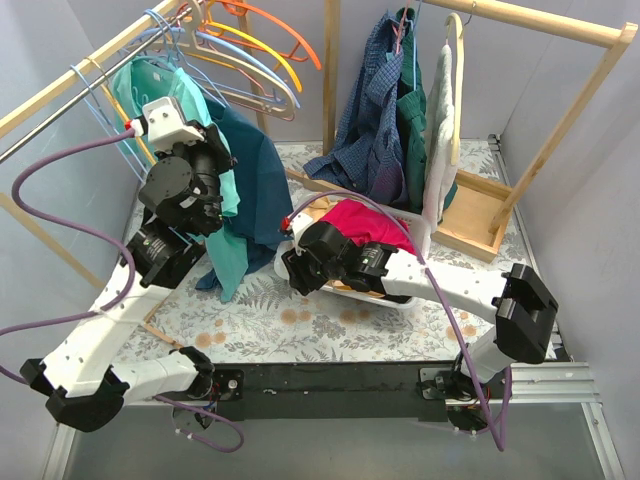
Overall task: Remove the t-shirt from the hanger
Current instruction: Pick up the hanger from the clothesline.
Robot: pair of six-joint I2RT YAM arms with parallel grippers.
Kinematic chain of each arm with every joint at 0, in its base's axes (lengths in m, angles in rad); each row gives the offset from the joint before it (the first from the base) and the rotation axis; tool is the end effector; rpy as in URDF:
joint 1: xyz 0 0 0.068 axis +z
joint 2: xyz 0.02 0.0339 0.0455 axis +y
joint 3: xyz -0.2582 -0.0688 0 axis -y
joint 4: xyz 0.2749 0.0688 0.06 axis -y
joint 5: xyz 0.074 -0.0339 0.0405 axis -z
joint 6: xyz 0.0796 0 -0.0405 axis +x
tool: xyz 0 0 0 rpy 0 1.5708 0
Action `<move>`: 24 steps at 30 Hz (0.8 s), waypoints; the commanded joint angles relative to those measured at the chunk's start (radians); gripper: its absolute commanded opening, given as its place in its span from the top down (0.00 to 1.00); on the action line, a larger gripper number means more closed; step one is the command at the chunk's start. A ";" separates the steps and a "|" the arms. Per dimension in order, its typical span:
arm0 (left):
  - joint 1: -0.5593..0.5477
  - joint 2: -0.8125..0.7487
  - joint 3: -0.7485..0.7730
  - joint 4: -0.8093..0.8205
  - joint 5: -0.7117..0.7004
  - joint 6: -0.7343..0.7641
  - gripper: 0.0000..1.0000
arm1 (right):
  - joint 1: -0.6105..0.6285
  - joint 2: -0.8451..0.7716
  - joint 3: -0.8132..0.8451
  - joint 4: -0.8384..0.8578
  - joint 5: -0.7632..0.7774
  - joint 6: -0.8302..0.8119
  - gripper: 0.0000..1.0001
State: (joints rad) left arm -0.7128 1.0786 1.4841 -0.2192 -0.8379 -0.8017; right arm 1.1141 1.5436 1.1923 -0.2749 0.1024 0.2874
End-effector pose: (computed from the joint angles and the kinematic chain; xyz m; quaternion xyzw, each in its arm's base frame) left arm 0.2293 -0.1200 0.5282 -0.3388 0.5686 -0.2944 0.6894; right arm 0.1907 0.3696 0.2436 -0.3359 0.8238 0.2581 0.3767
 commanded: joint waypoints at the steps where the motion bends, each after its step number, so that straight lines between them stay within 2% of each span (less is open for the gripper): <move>1: -0.001 -0.008 -0.027 0.242 -0.104 -0.007 1.00 | 0.007 0.018 0.047 -0.038 0.005 0.030 0.48; 6: -0.001 -0.054 -0.047 0.224 -0.079 -0.019 1.00 | 0.007 0.042 0.050 -0.038 0.023 0.045 0.49; 14: -0.001 -0.221 -0.090 0.008 -0.035 -0.123 1.00 | 0.006 0.059 0.070 -0.026 0.042 0.045 0.49; 19: -0.001 -0.263 -0.050 -0.051 0.155 -0.106 1.00 | 0.007 0.062 0.073 -0.017 0.028 0.045 0.49; 24: -0.001 -0.226 0.115 -0.201 0.315 -0.142 1.00 | 0.006 0.044 0.063 -0.003 0.017 0.044 0.49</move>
State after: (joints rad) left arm -0.7158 0.8253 1.4605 -0.3508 -0.7029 -0.9264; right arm 1.1149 1.6062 1.2213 -0.3138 0.1272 0.3199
